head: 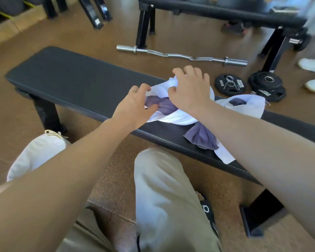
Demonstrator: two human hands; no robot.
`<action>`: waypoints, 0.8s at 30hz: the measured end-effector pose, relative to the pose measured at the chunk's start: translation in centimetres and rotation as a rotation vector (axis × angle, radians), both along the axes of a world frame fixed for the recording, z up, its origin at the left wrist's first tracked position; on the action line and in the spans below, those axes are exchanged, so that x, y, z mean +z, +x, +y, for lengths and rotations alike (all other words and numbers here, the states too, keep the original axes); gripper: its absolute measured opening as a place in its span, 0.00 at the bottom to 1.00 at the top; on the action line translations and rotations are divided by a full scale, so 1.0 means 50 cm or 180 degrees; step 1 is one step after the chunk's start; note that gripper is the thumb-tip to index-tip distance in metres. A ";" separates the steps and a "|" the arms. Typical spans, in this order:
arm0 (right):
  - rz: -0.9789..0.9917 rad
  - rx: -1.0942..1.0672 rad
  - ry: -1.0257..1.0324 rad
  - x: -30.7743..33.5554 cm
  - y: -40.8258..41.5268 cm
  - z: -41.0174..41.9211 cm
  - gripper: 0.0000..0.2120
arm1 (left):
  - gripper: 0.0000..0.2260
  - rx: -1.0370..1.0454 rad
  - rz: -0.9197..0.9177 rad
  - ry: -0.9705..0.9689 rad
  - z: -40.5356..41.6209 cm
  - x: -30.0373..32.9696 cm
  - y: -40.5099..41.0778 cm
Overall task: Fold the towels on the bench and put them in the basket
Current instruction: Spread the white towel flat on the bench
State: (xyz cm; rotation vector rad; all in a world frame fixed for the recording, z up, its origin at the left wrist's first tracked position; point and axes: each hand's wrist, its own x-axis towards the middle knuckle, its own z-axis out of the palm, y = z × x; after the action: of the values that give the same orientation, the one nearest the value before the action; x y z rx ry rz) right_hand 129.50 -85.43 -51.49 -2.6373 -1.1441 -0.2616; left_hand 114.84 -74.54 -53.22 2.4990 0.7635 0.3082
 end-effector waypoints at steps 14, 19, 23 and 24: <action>0.0669 0.0211 0.0587 -0.001 0.043 -0.023 0.12 | 0.26 -0.0286 0.0052 -0.0222 -0.021 0.035 0.020; 0.0965 0.0289 0.1352 0.030 0.062 0.012 0.09 | 0.34 -0.0399 0.0022 -0.0374 0.005 0.057 0.052; 0.1441 0.0389 0.1879 0.067 0.058 0.037 0.07 | 0.42 -0.0492 -0.0253 -0.0439 0.005 0.067 0.083; 0.1546 0.0423 0.1838 0.073 0.054 0.043 0.09 | 0.43 -0.0500 -0.0372 -0.0534 0.004 0.066 0.093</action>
State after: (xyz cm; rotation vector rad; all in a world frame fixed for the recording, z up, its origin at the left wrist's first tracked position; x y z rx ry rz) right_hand 132.18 -83.29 -47.83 -1.9597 -0.9007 0.0705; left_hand 119.49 -74.32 -49.94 2.3433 0.5205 0.3174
